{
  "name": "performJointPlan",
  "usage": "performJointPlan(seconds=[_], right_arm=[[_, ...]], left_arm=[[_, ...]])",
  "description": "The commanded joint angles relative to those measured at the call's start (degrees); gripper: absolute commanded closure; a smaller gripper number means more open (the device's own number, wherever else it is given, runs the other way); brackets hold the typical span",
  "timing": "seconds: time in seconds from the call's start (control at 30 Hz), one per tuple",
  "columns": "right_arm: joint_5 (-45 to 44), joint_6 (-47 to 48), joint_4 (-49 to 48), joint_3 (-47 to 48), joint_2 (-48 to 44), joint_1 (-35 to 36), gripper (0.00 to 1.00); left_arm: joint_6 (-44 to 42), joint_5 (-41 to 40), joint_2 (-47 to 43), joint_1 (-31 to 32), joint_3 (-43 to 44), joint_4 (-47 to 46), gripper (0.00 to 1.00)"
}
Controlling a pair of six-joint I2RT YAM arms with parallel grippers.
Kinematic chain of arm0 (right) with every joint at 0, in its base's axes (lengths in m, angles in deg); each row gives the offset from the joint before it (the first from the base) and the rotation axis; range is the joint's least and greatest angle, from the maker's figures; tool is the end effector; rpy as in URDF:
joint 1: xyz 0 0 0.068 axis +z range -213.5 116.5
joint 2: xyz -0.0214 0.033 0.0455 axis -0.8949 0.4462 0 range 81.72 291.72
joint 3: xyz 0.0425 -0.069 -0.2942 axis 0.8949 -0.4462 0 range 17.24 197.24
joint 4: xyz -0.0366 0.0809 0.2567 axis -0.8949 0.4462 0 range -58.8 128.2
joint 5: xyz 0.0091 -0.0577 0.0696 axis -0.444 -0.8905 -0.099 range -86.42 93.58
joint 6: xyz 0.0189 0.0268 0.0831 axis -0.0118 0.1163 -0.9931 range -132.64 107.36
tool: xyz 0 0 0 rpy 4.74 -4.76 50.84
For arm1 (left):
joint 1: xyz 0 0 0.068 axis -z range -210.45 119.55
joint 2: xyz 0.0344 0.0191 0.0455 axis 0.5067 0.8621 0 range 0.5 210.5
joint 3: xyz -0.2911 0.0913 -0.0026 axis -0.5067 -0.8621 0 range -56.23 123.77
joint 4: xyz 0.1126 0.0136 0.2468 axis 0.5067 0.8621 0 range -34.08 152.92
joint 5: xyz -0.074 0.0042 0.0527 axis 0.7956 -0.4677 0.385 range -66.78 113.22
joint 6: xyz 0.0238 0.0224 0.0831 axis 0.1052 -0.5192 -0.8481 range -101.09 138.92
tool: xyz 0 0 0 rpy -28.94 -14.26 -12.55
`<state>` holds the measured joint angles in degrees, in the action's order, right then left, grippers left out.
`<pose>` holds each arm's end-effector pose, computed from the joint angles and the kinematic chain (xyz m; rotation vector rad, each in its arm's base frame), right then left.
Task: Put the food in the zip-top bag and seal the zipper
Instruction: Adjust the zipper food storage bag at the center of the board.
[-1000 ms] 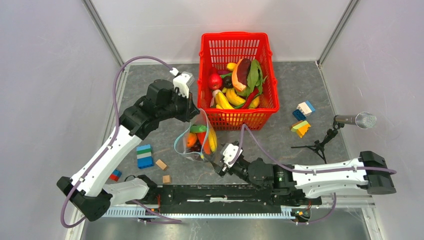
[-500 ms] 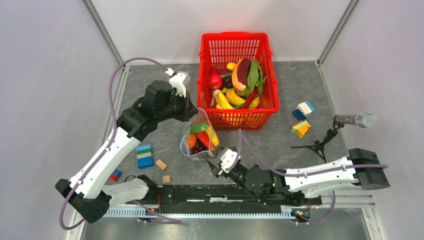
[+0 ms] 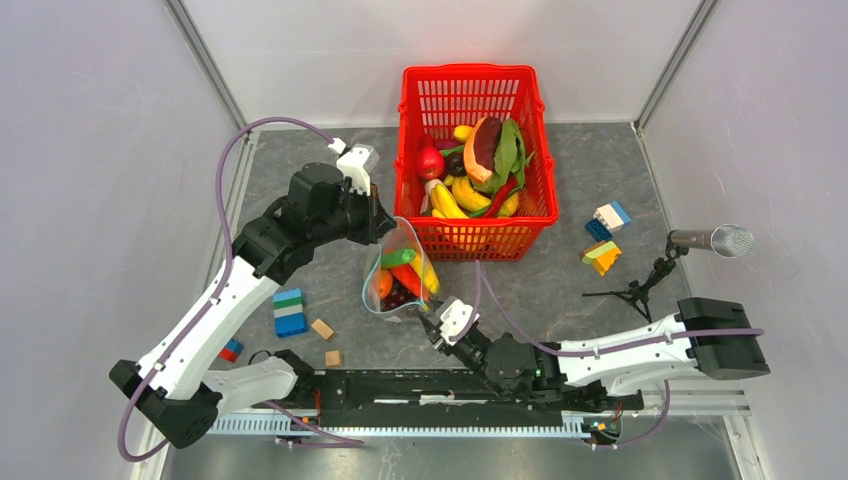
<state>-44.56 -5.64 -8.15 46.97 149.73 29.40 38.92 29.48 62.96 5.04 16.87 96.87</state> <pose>0.0454 0.2764 0.2801 -0.6808 1.4288 0.5290 0.2027 -0.1552 0.4060 0.3601 2.1442 -0.6857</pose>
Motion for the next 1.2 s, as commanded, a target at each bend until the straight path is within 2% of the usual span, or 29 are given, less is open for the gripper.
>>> performJointPlan(seconds=[0.0,0.03,0.2,0.27,0.37,0.53,0.77,0.97,1.17], right_arm=[[-0.59,-1.63,-6.04,-2.6,-1.15,-1.48,0.68],[0.52,-2.16,-6.13,-2.97,-1.63,-1.94,0.75],[4.66,-3.67,-3.66,-3.02,-2.36,-3.43,0.83],[5.3,-3.49,-3.63,-3.08,-2.34,-3.36,0.92],[6.9,-3.49,-4.82,-3.69,-3.33,-3.55,0.99],[8.25,-4.26,1.46,-3.37,-6.83,-5.22,1.0],[24.02,-6.71,22.73,0.36,-16.25,-13.01,1.0],[32.4,-4.37,34.85,2.96,-24.66,-17.99,1.0],[36.54,0.0,43.88,9.61,-24.6,-19.93,1.0]], left_arm=[[2.05,0.26,-1.81,0.11,0.45,-3.96,0.98],[2.05,0.11,-1.92,0.11,0.29,-3.93,0.98],[1.86,-0.45,-2.0,0.11,0.11,-3.95,0.98],[1.79,-0.37,-1.99,0.11,-0.03,-4.24,0.98],[1.72,-0.22,-1.9,0.11,-0.24,-4.57,0.98],[0.48,-1.95,-2.79,0.11,-0.74,-4.56,0.98],[-2.57,-4.64,-4.38,0.11,-0.42,-0.51,0.98],[-4.13,-5.44,-5.87,0.11,1.76,7.14,0.98],[-6.7,0.03,-5.42,0.11,4.45,17.49,0.98]])
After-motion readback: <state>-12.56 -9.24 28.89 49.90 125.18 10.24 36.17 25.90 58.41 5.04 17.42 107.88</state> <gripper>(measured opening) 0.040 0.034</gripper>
